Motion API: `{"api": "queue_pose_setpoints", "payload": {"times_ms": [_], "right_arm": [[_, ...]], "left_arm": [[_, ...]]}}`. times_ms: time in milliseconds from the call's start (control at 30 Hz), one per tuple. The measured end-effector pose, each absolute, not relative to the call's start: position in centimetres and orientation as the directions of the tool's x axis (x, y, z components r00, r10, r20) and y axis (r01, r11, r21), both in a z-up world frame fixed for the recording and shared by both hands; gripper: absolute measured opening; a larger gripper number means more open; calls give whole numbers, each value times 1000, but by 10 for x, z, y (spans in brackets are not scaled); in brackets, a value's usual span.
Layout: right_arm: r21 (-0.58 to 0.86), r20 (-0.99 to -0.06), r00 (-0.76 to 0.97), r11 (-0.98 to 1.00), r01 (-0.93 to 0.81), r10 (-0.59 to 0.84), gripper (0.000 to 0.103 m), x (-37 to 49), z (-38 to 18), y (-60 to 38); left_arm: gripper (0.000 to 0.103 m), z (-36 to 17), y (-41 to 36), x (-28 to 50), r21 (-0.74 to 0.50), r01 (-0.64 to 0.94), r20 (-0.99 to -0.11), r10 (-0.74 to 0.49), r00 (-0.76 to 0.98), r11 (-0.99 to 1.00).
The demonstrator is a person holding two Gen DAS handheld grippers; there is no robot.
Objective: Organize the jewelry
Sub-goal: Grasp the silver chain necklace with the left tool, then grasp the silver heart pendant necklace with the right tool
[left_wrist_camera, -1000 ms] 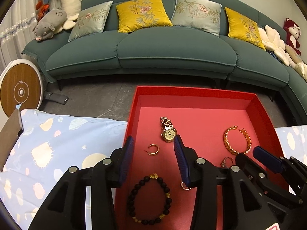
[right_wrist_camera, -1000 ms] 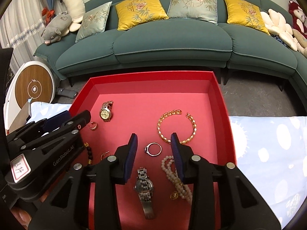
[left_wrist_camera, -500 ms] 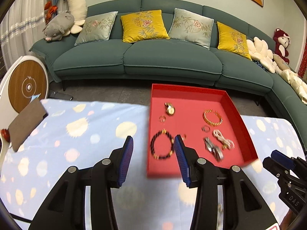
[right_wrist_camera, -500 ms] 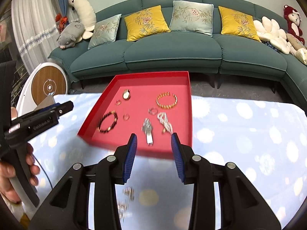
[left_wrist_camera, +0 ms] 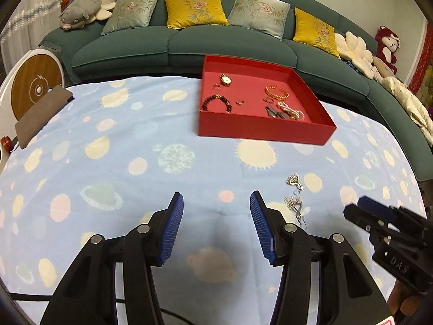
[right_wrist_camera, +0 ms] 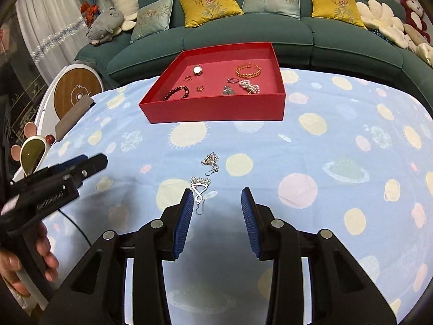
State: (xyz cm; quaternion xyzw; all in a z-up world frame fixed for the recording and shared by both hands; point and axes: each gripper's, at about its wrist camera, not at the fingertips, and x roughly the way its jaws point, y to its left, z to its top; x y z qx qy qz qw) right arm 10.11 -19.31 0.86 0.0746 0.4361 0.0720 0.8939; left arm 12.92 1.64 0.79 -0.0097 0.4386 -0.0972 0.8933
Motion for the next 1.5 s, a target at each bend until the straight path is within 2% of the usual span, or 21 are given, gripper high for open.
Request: {"api": "queue_pose_setpoints", "payload": {"times_ms": [167,200,433,467,500,567,633,667,867,1300,1500], "right_arm": [[180,-739,662,984,8,130,35,108,21,-215],[175,-734,668,984,17,119,35,108,23,-219],[183,-746,655,983,29,120,35,111,18,-228],[183,-749,652,983,25,123,35,112,17,-227],[184,-750,648,983,19,128,35,114,17,-224],[181,-752,645,983,4,136,35,116,17,-219],[168,-754,641,986,-17,139,35,119,16,-211],[162,-756,639,986,-25,141,35,120,15,-208],[145,-784,600,987,-70,158,35,130,-2,-187],[87,-826,549,991,-103,129,35,164,-48,-153],[61,-817,566,992,-110,113,32,162,-48,-153]], "left_arm": [[54,-17,-33,122,-100,274,-793,-243,558,956],[57,-22,-43,123,-86,284,-796,-237,558,955],[55,-42,-78,139,-22,309,-806,-200,557,951],[53,-46,-80,141,-17,306,-814,-191,549,952],[38,-51,-80,142,-16,303,-822,-185,538,953],[28,-53,-77,141,-10,300,-816,-181,548,954],[8,-52,-72,140,-7,304,-818,-180,547,953],[6,-52,-68,140,-14,301,-818,-184,544,953],[1,-46,-29,139,-50,247,-813,-183,553,968],[1,-44,33,147,-97,167,-817,-175,549,981],[1,-43,39,145,-106,167,-816,-182,548,980]]}}
